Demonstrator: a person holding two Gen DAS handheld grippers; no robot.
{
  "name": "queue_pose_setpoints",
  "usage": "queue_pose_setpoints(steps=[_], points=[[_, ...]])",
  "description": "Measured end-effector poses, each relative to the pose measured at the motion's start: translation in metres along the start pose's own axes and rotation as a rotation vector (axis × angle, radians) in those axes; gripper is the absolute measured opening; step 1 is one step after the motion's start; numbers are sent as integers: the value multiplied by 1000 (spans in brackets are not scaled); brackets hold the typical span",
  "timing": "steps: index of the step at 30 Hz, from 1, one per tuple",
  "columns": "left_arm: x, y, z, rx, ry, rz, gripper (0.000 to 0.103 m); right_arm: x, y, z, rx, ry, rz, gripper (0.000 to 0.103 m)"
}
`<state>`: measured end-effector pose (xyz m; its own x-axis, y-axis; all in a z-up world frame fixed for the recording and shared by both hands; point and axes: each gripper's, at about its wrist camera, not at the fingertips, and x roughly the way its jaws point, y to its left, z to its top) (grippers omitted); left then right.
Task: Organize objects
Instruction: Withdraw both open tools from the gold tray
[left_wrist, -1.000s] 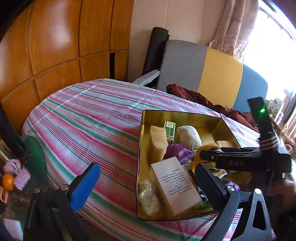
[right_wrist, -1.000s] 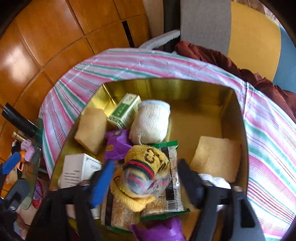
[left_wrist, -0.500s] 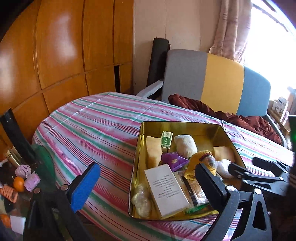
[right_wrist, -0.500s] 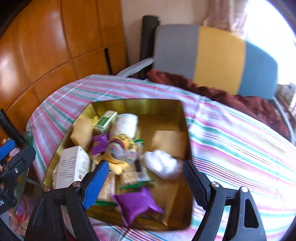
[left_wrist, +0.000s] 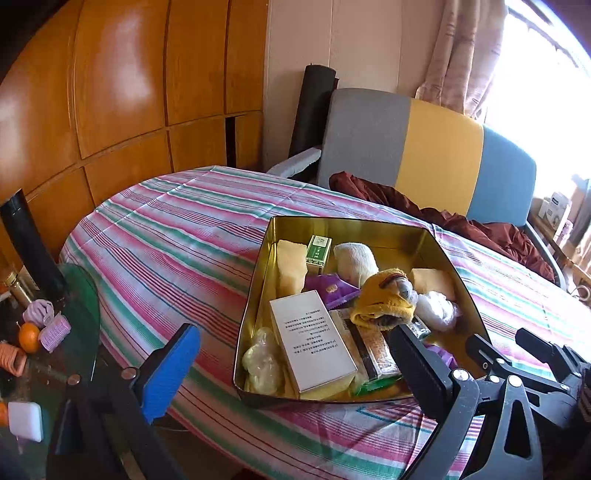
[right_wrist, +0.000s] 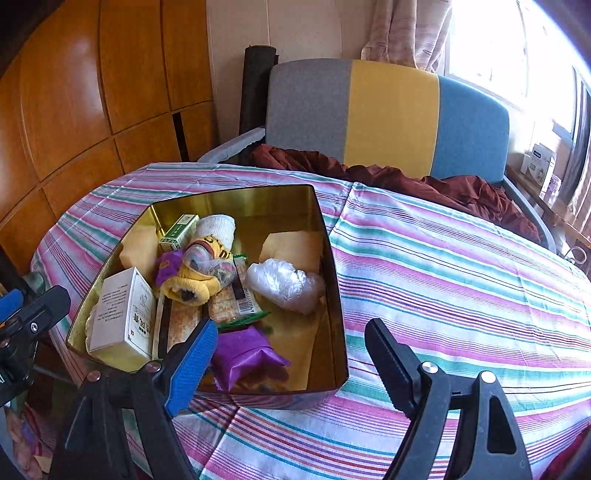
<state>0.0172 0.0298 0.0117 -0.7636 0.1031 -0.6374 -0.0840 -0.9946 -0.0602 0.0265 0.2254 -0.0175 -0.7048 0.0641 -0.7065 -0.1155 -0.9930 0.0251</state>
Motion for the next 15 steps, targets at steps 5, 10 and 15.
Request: queue_pose_setpoints(steps=[5,10,15], points=[[2,2,-1,-11,15,-4,103,-1,2,-2,-8,-3,1,83],[2,3,-2,0,3,1,103,-1,5,-3,-15,3,-1,83],[4,5,-2,-2,3,1,103,0,8,-3,-29,3,3,83]])
